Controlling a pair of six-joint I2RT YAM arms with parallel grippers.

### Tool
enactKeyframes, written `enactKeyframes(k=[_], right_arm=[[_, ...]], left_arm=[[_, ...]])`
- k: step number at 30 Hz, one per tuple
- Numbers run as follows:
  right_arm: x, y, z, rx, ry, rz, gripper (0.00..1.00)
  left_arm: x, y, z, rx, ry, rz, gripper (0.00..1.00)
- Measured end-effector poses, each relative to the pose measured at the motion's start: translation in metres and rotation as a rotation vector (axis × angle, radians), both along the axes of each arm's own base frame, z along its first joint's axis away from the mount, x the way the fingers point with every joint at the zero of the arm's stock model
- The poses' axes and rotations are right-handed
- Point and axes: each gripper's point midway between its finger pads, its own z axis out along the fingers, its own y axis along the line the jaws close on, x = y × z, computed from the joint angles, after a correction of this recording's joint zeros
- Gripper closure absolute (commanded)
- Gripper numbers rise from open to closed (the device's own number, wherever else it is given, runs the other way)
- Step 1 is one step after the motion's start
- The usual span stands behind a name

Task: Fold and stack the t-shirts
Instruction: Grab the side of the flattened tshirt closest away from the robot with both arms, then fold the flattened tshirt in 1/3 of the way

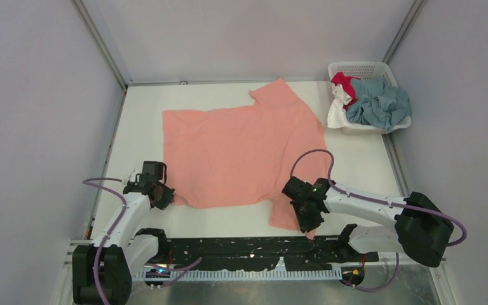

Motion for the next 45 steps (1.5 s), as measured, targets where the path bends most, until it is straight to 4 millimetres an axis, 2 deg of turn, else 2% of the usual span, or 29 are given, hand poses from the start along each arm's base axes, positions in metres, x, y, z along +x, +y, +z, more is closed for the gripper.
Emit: enactKeyframes(k=[2,5,9,13,16,19,22,26,30,37,41,45], right_arm=[[0.006,-0.001,0.001,-0.02,-0.024,-0.019,0.93],[0.019,-0.001,0.005,-0.043,-0.086,-0.037,0.94],[0.047,0.007,0.024,-0.038,-0.191,-0.055,0.95],[0.096,0.016,0.057,-0.014,-0.31,-0.099,0.95],[0.131,0.014,0.078,-0.006,-0.385,-0.13,0.95],[0.167,0.01,0.096,-0.008,-0.445,-0.152,0.95],[0.197,0.008,0.105,-0.017,-0.476,-0.163,0.95],[0.242,0.007,0.11,-0.031,-0.506,-0.183,0.95],[0.282,-0.002,0.108,-0.043,-0.524,-0.223,0.95],[0.333,-0.012,0.112,-0.044,-0.555,-0.234,0.94],[0.352,-0.009,0.114,-0.047,-0.577,-0.204,0.93],[0.371,-0.007,0.11,-0.047,-0.581,-0.195,0.88]], left_arm=[[0.0,0.0,0.0,-0.002,-0.002,-0.002,1.0],[0.002,0.0,0.002,-0.001,-0.005,-0.004,1.0],[0.008,0.0,0.01,0.004,-0.027,-0.015,1.0],[0.024,0.0,0.029,0.014,-0.076,-0.032,1.0],[0.039,0.002,0.045,0.034,-0.108,-0.045,1.0],[0.054,0.006,0.058,0.062,-0.121,-0.051,1.0],[0.068,0.007,0.066,0.072,-0.122,-0.054,1.0],[0.088,0.008,0.068,0.087,-0.097,-0.061,1.0],[0.11,0.011,0.065,0.096,-0.067,-0.053,1.0],[0.13,0.024,0.059,0.111,-0.03,-0.014,1.0],[0.138,0.034,0.058,0.118,-0.016,0.012,1.0],[0.15,0.036,0.059,0.122,-0.015,0.015,1.0]])
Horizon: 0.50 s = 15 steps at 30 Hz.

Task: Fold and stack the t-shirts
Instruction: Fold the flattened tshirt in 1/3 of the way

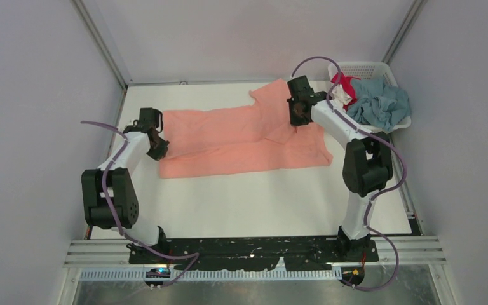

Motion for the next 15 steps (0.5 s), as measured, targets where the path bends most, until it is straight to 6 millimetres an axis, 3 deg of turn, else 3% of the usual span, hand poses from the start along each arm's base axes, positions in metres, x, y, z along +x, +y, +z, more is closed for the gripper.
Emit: enactKeyframes(k=[3,4,5,6,7,8,12,15], right_arm=[[0.014,0.002,-0.008,0.018,0.013,-0.001,0.84],[0.018,0.003,-0.011,0.023,0.018,-0.002,0.81],[0.023,0.005,-0.015,0.029,0.025,-0.002,0.7],[0.028,0.006,-0.019,0.035,0.031,-0.003,0.66],[0.033,0.007,-0.023,0.041,0.034,-0.007,0.53],[0.039,0.008,-0.027,0.044,0.039,-0.01,0.47],[0.074,0.009,-0.036,0.056,0.014,-0.044,0.24],[0.098,0.01,-0.03,0.09,-0.038,-0.065,0.09]], left_arm=[[0.009,0.001,-0.001,0.002,0.008,-0.002,0.97],[0.011,0.001,-0.001,0.004,0.01,-0.002,0.82],[0.012,0.002,-0.002,0.006,0.018,-0.004,0.57],[0.012,0.002,-0.004,0.008,0.027,-0.01,0.36],[0.012,0.002,-0.004,0.012,0.037,-0.019,0.18],[0.012,0.003,-0.004,0.015,0.044,-0.023,0.03],[0.015,0.006,0.004,0.027,0.038,-0.026,0.0],[0.017,0.006,0.014,0.03,0.015,-0.043,0.0]])
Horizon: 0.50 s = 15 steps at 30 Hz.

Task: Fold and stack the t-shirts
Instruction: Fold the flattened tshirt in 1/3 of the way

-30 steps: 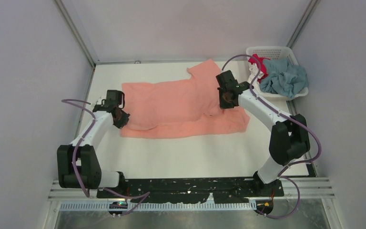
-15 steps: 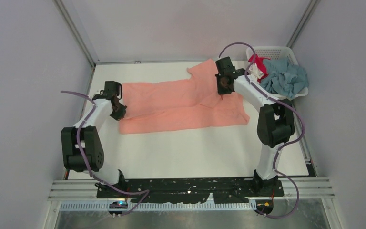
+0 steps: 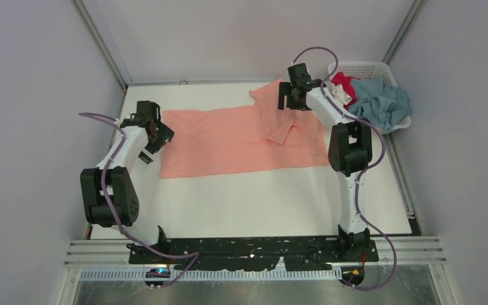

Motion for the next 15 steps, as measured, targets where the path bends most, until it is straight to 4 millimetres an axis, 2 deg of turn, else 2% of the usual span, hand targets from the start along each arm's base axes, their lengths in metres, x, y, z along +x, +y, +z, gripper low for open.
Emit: enactKeyframes(k=[1,3,5,7,10,12,15], right_arm=[[0.001,0.0,0.004,0.011,-0.009,-0.003,0.0],[-0.004,0.001,0.012,0.052,-0.038,0.002,0.04],[-0.028,-0.001,0.017,0.099,-0.037,0.01,0.05],[-0.058,0.001,0.019,0.158,-0.024,0.025,0.05],[-0.094,0.013,0.015,0.257,0.002,0.066,0.05],[-0.101,0.024,0.008,0.305,0.02,0.095,0.05],[-0.099,0.041,-0.008,0.342,0.045,0.128,0.05]], left_arm=[[0.0,-0.001,0.004,-0.004,-0.011,-0.01,0.01],[0.001,-0.006,0.016,-0.023,-0.047,-0.033,0.0],[0.005,-0.013,0.024,-0.055,-0.092,-0.063,0.0],[0.006,-0.022,0.025,-0.092,-0.116,-0.098,0.0],[0.005,-0.042,0.011,-0.174,-0.104,-0.164,0.0],[0.004,-0.055,-0.001,-0.215,-0.075,-0.208,0.0],[0.005,-0.073,-0.015,-0.254,-0.042,-0.267,0.0]])
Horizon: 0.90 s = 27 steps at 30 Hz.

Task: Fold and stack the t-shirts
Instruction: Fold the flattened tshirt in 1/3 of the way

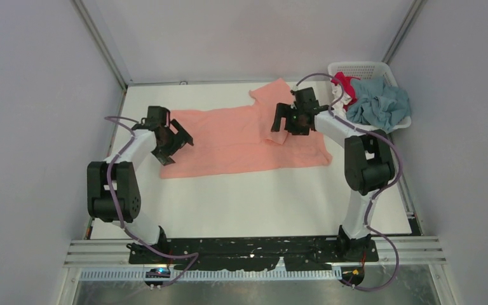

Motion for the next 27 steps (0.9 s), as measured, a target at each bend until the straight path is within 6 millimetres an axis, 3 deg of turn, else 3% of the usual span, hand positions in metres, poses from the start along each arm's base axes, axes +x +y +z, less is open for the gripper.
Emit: enactKeyframes(k=[4,9,12,14,17,19,21,27], right_arm=[[0.018,0.016,-0.021,0.004,0.042,0.018,0.05],[0.057,0.047,-0.027,0.065,0.035,0.027,0.05],[0.091,0.075,-0.009,0.145,-0.024,0.033,0.05],[0.11,0.094,0.017,0.205,-0.095,0.033,0.05],[0.122,0.104,0.053,0.24,-0.178,0.02,0.05],[0.117,0.099,0.065,0.216,-0.205,0.003,0.05],[0.095,0.082,0.061,0.168,-0.19,-0.022,0.05],[-0.01,0.009,0.002,0.004,-0.02,-0.101,0.05]], left_arm=[[-0.002,-0.018,-0.008,-0.03,0.018,-0.063,0.0],[-0.003,-0.014,-0.009,-0.012,0.022,-0.072,0.0],[-0.003,-0.013,-0.009,-0.003,0.023,-0.075,0.0],[-0.004,-0.012,-0.009,0.002,0.023,-0.077,0.01],[-0.004,-0.012,-0.008,0.004,0.019,-0.081,0.0],[-0.003,-0.012,-0.007,0.001,0.015,-0.084,0.0],[-0.002,-0.014,-0.006,-0.008,0.01,-0.09,0.0],[0.007,-0.029,-0.015,-0.057,0.006,-0.119,0.0]])
